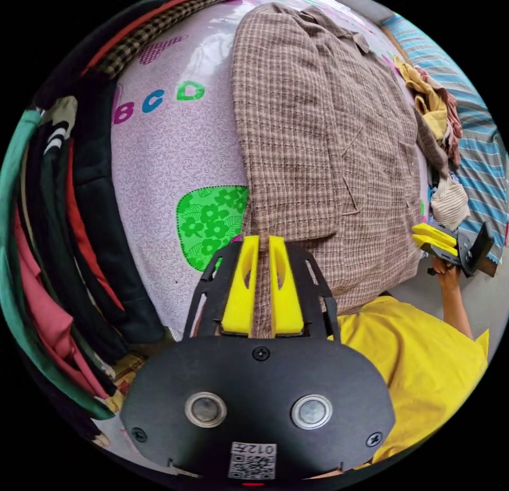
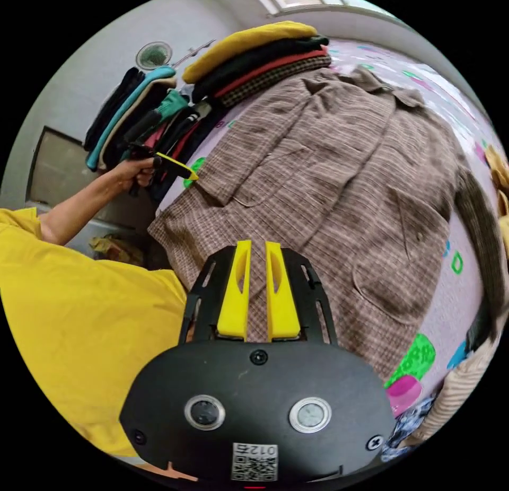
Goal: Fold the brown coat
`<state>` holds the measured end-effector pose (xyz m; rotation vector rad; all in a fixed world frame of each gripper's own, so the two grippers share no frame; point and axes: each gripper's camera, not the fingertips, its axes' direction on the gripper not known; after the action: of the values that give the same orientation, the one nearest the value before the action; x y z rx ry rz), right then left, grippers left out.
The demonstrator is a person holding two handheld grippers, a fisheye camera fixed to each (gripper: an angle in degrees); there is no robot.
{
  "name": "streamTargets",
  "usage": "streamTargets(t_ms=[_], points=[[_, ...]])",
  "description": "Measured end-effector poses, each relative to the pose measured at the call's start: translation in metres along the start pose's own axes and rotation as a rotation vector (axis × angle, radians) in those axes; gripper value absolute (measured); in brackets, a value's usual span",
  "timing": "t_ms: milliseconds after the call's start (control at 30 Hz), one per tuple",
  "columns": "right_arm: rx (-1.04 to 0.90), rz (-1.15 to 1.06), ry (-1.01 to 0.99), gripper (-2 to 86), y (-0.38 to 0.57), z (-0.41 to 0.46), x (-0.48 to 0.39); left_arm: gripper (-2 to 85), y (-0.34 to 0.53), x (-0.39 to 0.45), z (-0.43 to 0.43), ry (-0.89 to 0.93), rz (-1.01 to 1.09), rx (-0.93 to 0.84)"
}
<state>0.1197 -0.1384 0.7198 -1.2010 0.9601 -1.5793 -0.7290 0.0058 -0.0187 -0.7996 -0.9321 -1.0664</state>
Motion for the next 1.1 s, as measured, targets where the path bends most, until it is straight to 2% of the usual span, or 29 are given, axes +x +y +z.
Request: streamTargets(t_ms=[267,400,467,533,567,633,700,767,833,967,1100], points=[[0.058,-0.400,0.129,15.3,-0.118,0.055,-0.128,0.7,0.029,-0.007,-0.091,0.217,0.110,0.141],[0.047,-0.448,0.201,17.7,-0.152,0.086,-0.152,0.5,0.036,-0.011,-0.112,0.304,0.130,0.185],[0.028,-0.418,0.232,17.0,-0.173,0.104,-0.153,0.5,0.037,-0.014,-0.120,0.396,0.134,0.223],[0.026,-0.394,0.287,12.7,-0.187,0.111,-0.150,0.5,0.038,-0.014,-0.127,0.456,0.137,0.270],[0.061,-0.357,0.367,8.0,-0.195,0.108,-0.144,0.5,0.042,-0.015,-0.137,0.455,0.131,0.319],[0.091,-0.358,0.439,4.8,-0.210,0.095,-0.134,0.5,0.058,-0.016,-0.159,0.424,0.140,0.445],[0.065,-0.353,0.348,3.7,-0.239,0.072,-0.114,0.5,0.086,-0.020,-0.184,0.424,0.149,0.623],[0.060,-0.276,0.126,2.6,-0.298,0.024,-0.074,0.5,0.127,-0.028,-0.203,0.397,0.131,0.848],[0.086,-0.251,-0.076,2.2,-0.353,-0.019,-0.050,0.5,0.140,-0.034,-0.199,0.382,0.079,0.909],[0.162,-0.083,-0.450,2.3,-0.477,-0.099,0.001,0.5,0.101,-0.035,-0.149,0.494,0.061,0.745],[0.208,0.060,-0.519,2.2,-0.533,-0.119,0.040,0.5,0.048,-0.022,-0.112,0.557,0.075,0.647]])
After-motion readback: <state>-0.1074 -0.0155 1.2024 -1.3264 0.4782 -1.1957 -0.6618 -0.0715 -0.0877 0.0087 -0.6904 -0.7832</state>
